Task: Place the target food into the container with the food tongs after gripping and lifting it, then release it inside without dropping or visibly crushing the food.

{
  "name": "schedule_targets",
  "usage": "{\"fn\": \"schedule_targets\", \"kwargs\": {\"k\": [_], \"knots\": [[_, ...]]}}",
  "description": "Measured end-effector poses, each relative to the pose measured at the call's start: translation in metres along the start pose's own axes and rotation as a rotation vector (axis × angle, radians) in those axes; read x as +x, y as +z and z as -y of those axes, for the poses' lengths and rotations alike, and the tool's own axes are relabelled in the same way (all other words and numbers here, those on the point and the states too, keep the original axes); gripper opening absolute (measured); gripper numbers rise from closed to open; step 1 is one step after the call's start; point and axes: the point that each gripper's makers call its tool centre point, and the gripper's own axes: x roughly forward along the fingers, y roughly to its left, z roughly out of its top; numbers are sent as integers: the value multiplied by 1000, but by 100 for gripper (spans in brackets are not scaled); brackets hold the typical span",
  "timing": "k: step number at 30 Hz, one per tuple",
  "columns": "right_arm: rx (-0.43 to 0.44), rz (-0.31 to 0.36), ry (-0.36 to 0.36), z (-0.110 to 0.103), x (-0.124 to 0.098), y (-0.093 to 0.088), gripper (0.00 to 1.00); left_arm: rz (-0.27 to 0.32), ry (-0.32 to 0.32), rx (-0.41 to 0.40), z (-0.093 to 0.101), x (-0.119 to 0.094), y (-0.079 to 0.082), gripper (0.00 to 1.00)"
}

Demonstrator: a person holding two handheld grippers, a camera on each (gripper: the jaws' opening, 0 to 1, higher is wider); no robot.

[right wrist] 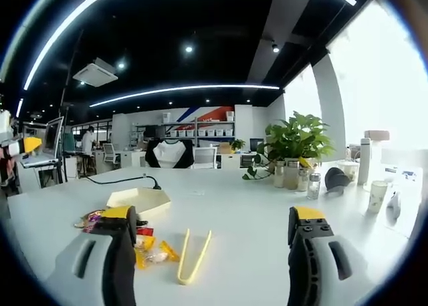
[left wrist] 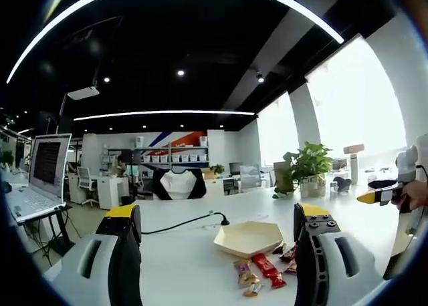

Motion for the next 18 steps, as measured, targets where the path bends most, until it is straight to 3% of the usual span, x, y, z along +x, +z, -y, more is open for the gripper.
{"fn": "schedule_targets", "kwargs": {"k": [2,11,14,18], "knots": [[-4,-4,1,-1,0,0,95,3,-64,12,14,6,3,100],[7,5,8,-4,-2,3,95,-10,-174,-35,44,26,6,98],[-4,6,-10,1,-3,3,95,-7,-239,11,59,35,10,96],[5,8,0,2,-5,3,96,-26,-311,5,77,49,13,97]]}}
